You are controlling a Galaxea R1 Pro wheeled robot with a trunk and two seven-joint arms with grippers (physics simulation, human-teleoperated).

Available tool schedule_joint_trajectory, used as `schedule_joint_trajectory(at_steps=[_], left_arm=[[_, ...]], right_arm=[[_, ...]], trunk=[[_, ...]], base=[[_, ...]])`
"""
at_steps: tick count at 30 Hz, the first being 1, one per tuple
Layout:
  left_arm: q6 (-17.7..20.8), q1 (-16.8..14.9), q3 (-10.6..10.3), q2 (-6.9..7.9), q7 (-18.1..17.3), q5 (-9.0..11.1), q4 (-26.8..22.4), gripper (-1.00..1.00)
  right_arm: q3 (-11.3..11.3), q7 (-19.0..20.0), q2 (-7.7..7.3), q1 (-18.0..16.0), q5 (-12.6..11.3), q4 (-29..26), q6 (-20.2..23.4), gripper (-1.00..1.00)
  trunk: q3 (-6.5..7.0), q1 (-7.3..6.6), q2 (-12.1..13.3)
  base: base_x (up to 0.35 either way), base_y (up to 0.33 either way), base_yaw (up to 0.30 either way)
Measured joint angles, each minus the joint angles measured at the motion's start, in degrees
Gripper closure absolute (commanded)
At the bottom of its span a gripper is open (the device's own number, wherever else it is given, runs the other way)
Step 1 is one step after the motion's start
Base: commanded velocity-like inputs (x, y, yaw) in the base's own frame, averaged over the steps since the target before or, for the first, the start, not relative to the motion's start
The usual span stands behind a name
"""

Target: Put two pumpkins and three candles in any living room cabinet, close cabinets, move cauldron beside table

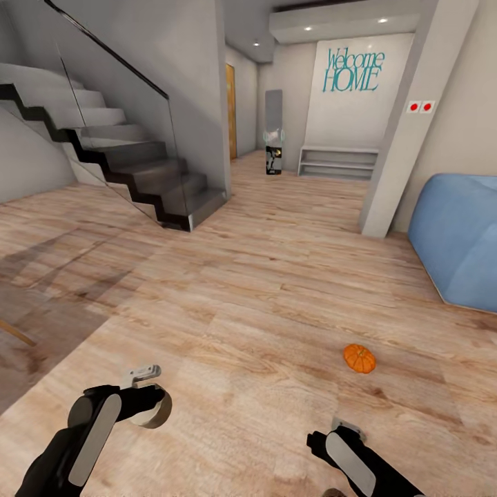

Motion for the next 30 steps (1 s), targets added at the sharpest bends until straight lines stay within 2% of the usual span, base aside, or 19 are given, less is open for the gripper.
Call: schedule_joint_trajectory(at_steps=[8, 9, 10, 12, 13, 17, 21, 30], left_arm=[[0.00, 0.07, -0.31, -0.05, -0.24, 0.37, -0.05, 1.00], [0.04, 0.09, -0.31, -0.03, -0.30, 1.03, -0.25, 1.00], [0.05, 0.24, -0.34, 0.07, -0.34, 3.16, -0.85, 1.00], [0.04, 0.62, -0.45, 0.58, -0.35, 9.77, -2.14, 1.00], [0.11, 0.63, -0.41, 0.75, -0.36, 11.27, -2.42, 1.00], [0.21, 0.62, -0.44, 0.91, -0.38, 12.69, -2.84, 1.00], [0.23, 0.62, -0.40, 0.90, -0.38, 13.00, -2.89, 1.00], [0.22, 0.61, -0.33, 0.91, -0.38, 17.40, -2.90, 1.00]], right_arm=[[-0.01, 0.81, -0.22, 0.00, 0.01, 1.46, -1.16, -1.00], [-0.01, 0.82, -0.18, 0.00, 0.06, 1.92, -1.36, -1.00], [-0.02, 0.83, -0.14, 0.00, 0.37, 2.73, -2.01, -1.00], [-0.04, 0.84, -0.11, 0.00, 1.39, 3.73, -3.13, -1.00], [-0.04, 0.85, -0.11, 0.00, 1.62, 3.92, -3.34, -1.00], [-0.04, 0.85, -0.16, 0.00, 1.86, 4.31, -3.53, -1.00], [-0.08, 0.86, -0.09, 0.00, 1.98, 6.85, -3.63, -1.00], [-0.06, 3.93, 0.03, -0.01, 2.23, 10.78, -3.75, -1.00]], trunk=[[-1.44, 1.76, -3.21], [-1.62, 1.98, -3.61], [-1.79, 2.20, -4.01], [-2.15, 2.64, -4.81], [-2.33, 2.86, -5.21], [-3.05, 3.73, -6.82], [-3.89, 4.06, -7.32], [-3.90, 4.06, -7.32]], base=[[0.000, 0.000, 0.000], [0.000, 0.000, 0.000], [0.000, 0.000, 0.000], [0.000, 0.000, 0.000], [0.000, 0.000, 0.000], [0.000, 0.000, 0.000], [0.000, 0.000, 0.000], [0.000, 0.000, 0.000]])
